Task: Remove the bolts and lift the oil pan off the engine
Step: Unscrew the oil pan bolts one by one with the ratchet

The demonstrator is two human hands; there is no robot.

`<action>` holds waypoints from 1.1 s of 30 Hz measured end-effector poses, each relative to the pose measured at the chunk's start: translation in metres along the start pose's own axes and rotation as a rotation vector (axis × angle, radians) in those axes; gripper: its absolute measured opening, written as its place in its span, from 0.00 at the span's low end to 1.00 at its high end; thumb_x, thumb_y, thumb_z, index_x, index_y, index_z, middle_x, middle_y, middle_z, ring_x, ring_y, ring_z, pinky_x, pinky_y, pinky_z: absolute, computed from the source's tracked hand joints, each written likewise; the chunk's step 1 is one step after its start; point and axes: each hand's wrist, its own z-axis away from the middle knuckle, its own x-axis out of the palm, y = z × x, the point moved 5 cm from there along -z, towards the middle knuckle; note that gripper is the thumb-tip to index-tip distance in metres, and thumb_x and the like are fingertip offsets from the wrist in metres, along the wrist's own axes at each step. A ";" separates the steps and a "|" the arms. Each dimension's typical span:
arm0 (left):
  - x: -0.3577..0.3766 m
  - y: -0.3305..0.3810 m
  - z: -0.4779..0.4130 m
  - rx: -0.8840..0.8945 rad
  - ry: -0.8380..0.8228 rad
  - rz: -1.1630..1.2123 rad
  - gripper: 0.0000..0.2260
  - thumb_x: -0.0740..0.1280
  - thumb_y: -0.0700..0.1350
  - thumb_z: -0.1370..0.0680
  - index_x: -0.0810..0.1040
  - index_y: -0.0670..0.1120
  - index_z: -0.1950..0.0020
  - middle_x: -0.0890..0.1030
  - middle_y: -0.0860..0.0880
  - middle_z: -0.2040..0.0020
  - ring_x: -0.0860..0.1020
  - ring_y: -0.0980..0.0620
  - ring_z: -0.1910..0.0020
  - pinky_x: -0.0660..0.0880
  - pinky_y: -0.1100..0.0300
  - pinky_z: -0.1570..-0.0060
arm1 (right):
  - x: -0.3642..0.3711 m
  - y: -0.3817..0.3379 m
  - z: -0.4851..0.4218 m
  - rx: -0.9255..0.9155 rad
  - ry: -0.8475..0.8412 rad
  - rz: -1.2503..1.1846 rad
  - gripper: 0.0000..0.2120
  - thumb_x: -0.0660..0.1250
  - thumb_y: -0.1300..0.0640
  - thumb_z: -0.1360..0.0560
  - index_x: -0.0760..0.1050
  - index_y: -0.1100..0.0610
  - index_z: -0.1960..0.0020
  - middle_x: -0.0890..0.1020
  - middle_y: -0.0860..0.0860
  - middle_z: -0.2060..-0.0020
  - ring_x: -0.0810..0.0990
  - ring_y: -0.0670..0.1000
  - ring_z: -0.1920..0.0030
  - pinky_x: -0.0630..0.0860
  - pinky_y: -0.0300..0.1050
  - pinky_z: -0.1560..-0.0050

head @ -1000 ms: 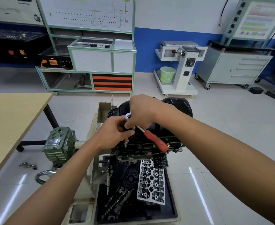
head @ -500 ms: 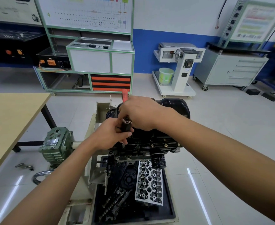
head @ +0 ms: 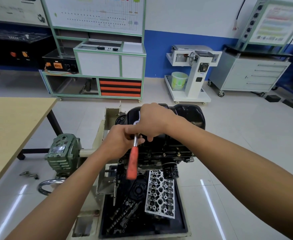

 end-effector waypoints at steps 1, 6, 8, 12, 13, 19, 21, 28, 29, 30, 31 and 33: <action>0.000 0.000 0.000 0.010 -0.009 -0.005 0.07 0.77 0.39 0.25 0.86 0.51 0.55 0.86 0.51 0.61 0.83 0.50 0.65 0.80 0.57 0.62 | -0.003 -0.002 0.001 -0.011 0.004 0.017 0.22 0.68 0.39 0.29 0.81 0.56 0.67 0.81 0.47 0.77 0.81 0.47 0.64 0.77 0.45 0.63; 0.003 -0.001 0.003 -0.045 -0.092 0.010 0.06 0.75 0.38 0.24 0.83 0.47 0.50 0.86 0.51 0.53 0.84 0.47 0.65 0.81 0.59 0.60 | -0.012 -0.010 0.007 -0.125 -0.028 0.243 0.03 0.73 0.59 0.29 0.80 0.55 0.61 0.78 0.51 0.69 0.79 0.55 0.64 0.74 0.44 0.69; 0.005 -0.001 0.003 -0.058 -0.104 0.026 0.08 0.74 0.37 0.23 0.82 0.48 0.47 0.86 0.51 0.49 0.85 0.46 0.62 0.84 0.54 0.56 | -0.014 -0.012 0.010 -0.206 -0.003 0.298 0.11 0.67 0.66 0.28 0.83 0.54 0.52 0.76 0.51 0.64 0.78 0.55 0.60 0.76 0.46 0.66; 0.003 -0.003 0.003 -0.064 -0.084 0.032 0.07 0.73 0.36 0.22 0.81 0.44 0.46 0.87 0.54 0.56 0.85 0.46 0.62 0.83 0.56 0.55 | -0.012 -0.014 0.011 -0.282 0.044 0.359 0.19 0.65 0.68 0.28 0.84 0.49 0.46 0.71 0.49 0.64 0.78 0.56 0.59 0.68 0.43 0.70; 0.003 -0.004 0.003 -0.065 -0.074 0.038 0.07 0.74 0.36 0.23 0.81 0.44 0.47 0.87 0.53 0.56 0.85 0.45 0.63 0.83 0.56 0.56 | -0.011 -0.014 0.010 -0.280 0.054 0.358 0.18 0.65 0.67 0.28 0.84 0.49 0.46 0.71 0.49 0.64 0.78 0.56 0.60 0.68 0.43 0.70; 0.002 -0.006 0.003 -0.043 -0.018 0.068 0.06 0.76 0.37 0.25 0.83 0.43 0.50 0.86 0.48 0.58 0.83 0.42 0.64 0.83 0.49 0.54 | -0.009 -0.010 0.012 -0.178 0.105 0.267 0.12 0.67 0.57 0.27 0.65 0.51 0.64 0.64 0.48 0.65 0.66 0.50 0.68 0.65 0.45 0.67; 0.003 -0.006 0.002 -0.029 0.004 0.069 0.07 0.77 0.37 0.25 0.84 0.44 0.49 0.86 0.48 0.58 0.83 0.42 0.64 0.83 0.47 0.54 | -0.010 -0.008 0.012 -0.138 0.118 0.213 0.15 0.68 0.56 0.27 0.61 0.51 0.65 0.67 0.49 0.65 0.67 0.49 0.69 0.62 0.43 0.70; 0.004 -0.007 0.003 0.037 0.137 0.003 0.08 0.80 0.40 0.29 0.82 0.43 0.56 0.82 0.45 0.65 0.78 0.47 0.69 0.77 0.52 0.66 | -0.005 0.001 0.005 -0.008 -0.030 0.034 0.17 0.71 0.45 0.30 0.76 0.54 0.71 0.80 0.46 0.77 0.76 0.43 0.73 0.72 0.42 0.69; 0.004 -0.008 0.002 0.047 0.179 -0.024 0.09 0.81 0.40 0.30 0.81 0.43 0.58 0.81 0.44 0.66 0.77 0.49 0.70 0.76 0.54 0.67 | -0.003 0.002 0.005 0.011 -0.058 0.009 0.18 0.69 0.43 0.29 0.78 0.54 0.71 0.82 0.46 0.76 0.78 0.40 0.71 0.76 0.43 0.65; 0.004 -0.008 0.002 0.060 0.224 -0.053 0.10 0.81 0.41 0.30 0.80 0.42 0.60 0.80 0.44 0.66 0.76 0.49 0.69 0.76 0.54 0.68 | 0.000 0.004 0.004 0.029 -0.069 -0.023 0.20 0.67 0.41 0.27 0.79 0.54 0.70 0.82 0.45 0.76 0.80 0.40 0.68 0.78 0.44 0.60; 0.004 -0.007 0.002 0.073 0.264 -0.080 0.11 0.81 0.42 0.30 0.80 0.42 0.60 0.80 0.44 0.65 0.77 0.46 0.67 0.76 0.52 0.66 | 0.001 0.006 0.004 0.043 -0.063 -0.044 0.22 0.66 0.39 0.27 0.80 0.54 0.70 0.82 0.45 0.75 0.81 0.41 0.66 0.79 0.45 0.58; 0.007 -0.005 0.002 0.085 0.283 -0.069 0.09 0.80 0.42 0.29 0.81 0.43 0.59 0.81 0.43 0.64 0.77 0.40 0.64 0.77 0.45 0.62 | 0.002 0.007 0.003 0.055 -0.038 -0.044 0.24 0.64 0.38 0.26 0.78 0.54 0.70 0.82 0.46 0.76 0.80 0.42 0.64 0.78 0.45 0.59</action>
